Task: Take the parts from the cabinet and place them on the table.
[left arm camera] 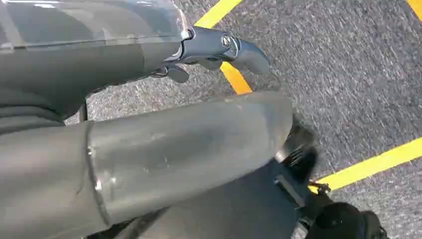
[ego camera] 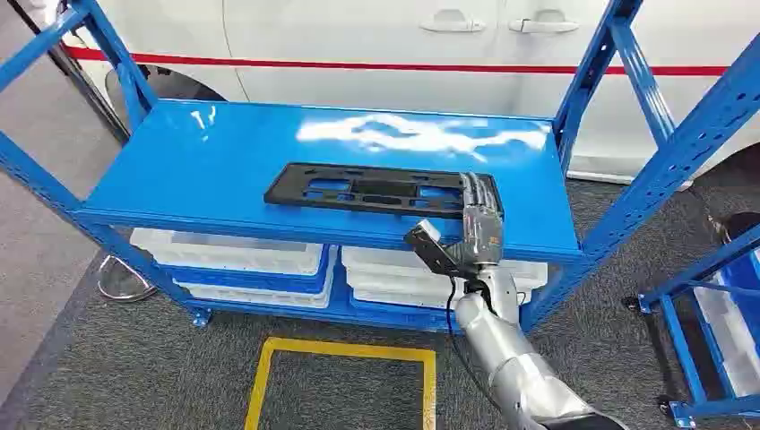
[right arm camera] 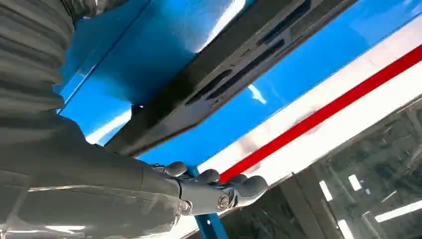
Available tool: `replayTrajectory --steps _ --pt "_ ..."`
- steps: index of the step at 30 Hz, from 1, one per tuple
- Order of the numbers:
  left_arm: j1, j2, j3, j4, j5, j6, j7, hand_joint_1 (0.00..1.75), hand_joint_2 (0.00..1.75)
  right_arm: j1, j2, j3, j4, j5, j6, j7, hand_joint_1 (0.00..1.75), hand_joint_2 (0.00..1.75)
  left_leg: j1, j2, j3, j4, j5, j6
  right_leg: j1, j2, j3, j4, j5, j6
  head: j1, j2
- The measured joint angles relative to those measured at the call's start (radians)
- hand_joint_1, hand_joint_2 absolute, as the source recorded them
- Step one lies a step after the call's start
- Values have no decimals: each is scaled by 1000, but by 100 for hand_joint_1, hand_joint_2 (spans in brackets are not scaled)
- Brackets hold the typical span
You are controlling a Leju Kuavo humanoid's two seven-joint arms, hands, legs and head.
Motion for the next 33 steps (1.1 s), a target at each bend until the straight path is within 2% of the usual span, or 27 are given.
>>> replayTrajectory --steps 1,2,3,5,6,7,9,10,11,12,13,15,16,17,18,20,21,22,23,25,27,28,30,31,32,33 --pt "1 0 0 0 0 0 0 0 0 2 0 -3 0 0 0 -1 0 175 0 0 -26 39 -2 0 0 0 1 0 -2 0 0 0" --pt "3 0 0 0 0 2 0 0 0 3 0 -4 0 0 0 -1 0 175 0 0 -29 32 20 1 0 1 3 0 -5 0 0 0" --pt "2 0 0 0 0 3 0 0 0 4 0 -5 0 0 0 -1 0 175 0 0 -12 -21 64 4 1 3 7 1 -8 1 0 0" --pt "1 0 0 0 0 4 -1 0 0 4 2 -8 0 0 0 -2 0 175 -2 0 66 -201 173 19 2 4 22 1 -18 4 0 0" --pt "0 0 0 0 0 5 -1 0 0 4 2 -10 0 0 0 -3 0 175 -7 -1 86 -250 181 30 1 4 23 0 -21 6 1 0" --pt "-2 1 0 0 0 6 -2 0 0 2 2 -12 0 0 0 -3 0 175 -12 -1 94 -264 178 33 7 6 20 3 -23 12 0 0" --pt "-1 2 0 0 -2 5 -13 0 0 5 3 -14 0 -2 0 -6 0 175 -15 -2 91 -266 172 36 2 4 17 0 -22 21 0 0" --pt "0 2 -1 0 -5 1 -23 0 0 4 3 -14 0 -3 0 -10 0 175 -16 -2 93 -271 171 41 2 3 20 -5 -24 28 0 0" --pt "-1 2 -2 0 -8 -2 -31 0 0 3 3 -14 -2 -3 0 -13 0 175 0 0 106 -290 178 49 5 1 21 -2 -32 35 0 0" --pt "-2 0 -3 0 -10 -4 -35 0 0 1 2 -16 -2 -3 0 -15 0 175 -4 -1 115 -297 178 51 3 0 17 22 -42 40 1 0" --pt "-3 0 -5 0 -10 -5 -39 0 0 -3 2 -18 -2 -3 0 -15 0 175 -4 1 118 -297 175 59 3 1 -10 75 -70 43 1 0" --pt "-5 -1 -9 0 -10 -5 -40 0 0 0 2 -19 0 -5 0 -15 0 175 -4 1 123 -296 170 63 0 0 -98 229 -129 49 1 0" --pt "-4 -1 -9 0 -10 -5 -40 0 0 4 1 -20 1 -5 0 -15 0 175 -4 1 124 -295 167 62 -2 0 -135 283 -139 51 2 0" --pt "-2 -1 -10 0 -10 -5 -40 0 0 6 1 -21 1 -5 0 -15 0 175 -4 0 127 -293 163 62 -4 0 -150 294 -124 53 1 0" --pt "0 -1 -10 0 -10 -5 -40 0 0 7 0 -22 2 -5 0 -15 0 175 -3 -1 133 -291 157 59 -5 -1 -139 253 -82 54 2 0" --pt "-1 -2 -11 0 -10 -5 -40 0 0 4 0 -22 1 -5 0 -15 0 175 -2 -2 148 -284 143 52 -7 -2 -67 90 19 51 2 0" --pt "0 -2 -11 0 -10 -6 -40 0 0 3 0 -23 1 -5 0 -15 0 175 -2 -2 150 -280 134 47 -6 -3 -42 26 34 47 2 0" --pt "-2 -3 -11 0 -10 -6 -40 0 0 2 1 -24 2 -5 0 -15 0 175 -9 -3 146 -270 128 39 1 -3 -27 10 19 45 2 0" --pt "-3 -3 -11 0 -10 -6 -40 0 0 3 1 -24 2 -5 0 -15 0 175 -8 -3 146 -274 128 35 -2 -2 -30 15 17 36 1 0" --pt "-2 -3 -11 0 -10 -6 -40 0 0 3 0 -25 1 -5 0 -15 0 175 -7 -1 152 -280 125 26 4 2 -30 13 11 26 1 0" --pt "-4 -3 -11 0 -10 -6 -40 0 0 2 1 -25 0 -4 0 -16 0 175 -4 0 153 -262 108 14 -5 2 -13 -2 11 12 1 0" --pt "-5 -3 -11 0 -10 -6 -40 0 0 0 1 -25 0 -4 0 -16 0 175 -4 0 130 -211 81 10 -5 1 -7 -3 7 6 0 0" --pt "-4 -3 -11 0 -10 -6 -40 0 0 1 1 -25 0 -4 0 -16 0 175 -2 0 44 -54 19 4 -2 -2 -1 -3 0 0 0 0" --pt "-1 -3 -11 0 -10 -6 -40 0 0 2 1 -25 0 -4 0 -16 0 175 -2 0 -1 16 2 3 -1 -2 2 -3 -4 -2 1 0" --pt "1 -3 -11 0 -10 -6 -40 0 0 3 1 -25 0 -4 0 -16 0 175 -1 0 -26 43 12 3 0 -1 6 -3 -9 -2 0 0" --pt "2 -3 -11 0 -10 -6 -40 0 0 3 1 -25 0 -4 0 -16 0 175 -1 0 -25 19 47 5 0 3 13 -3 -19 -1 1 0"
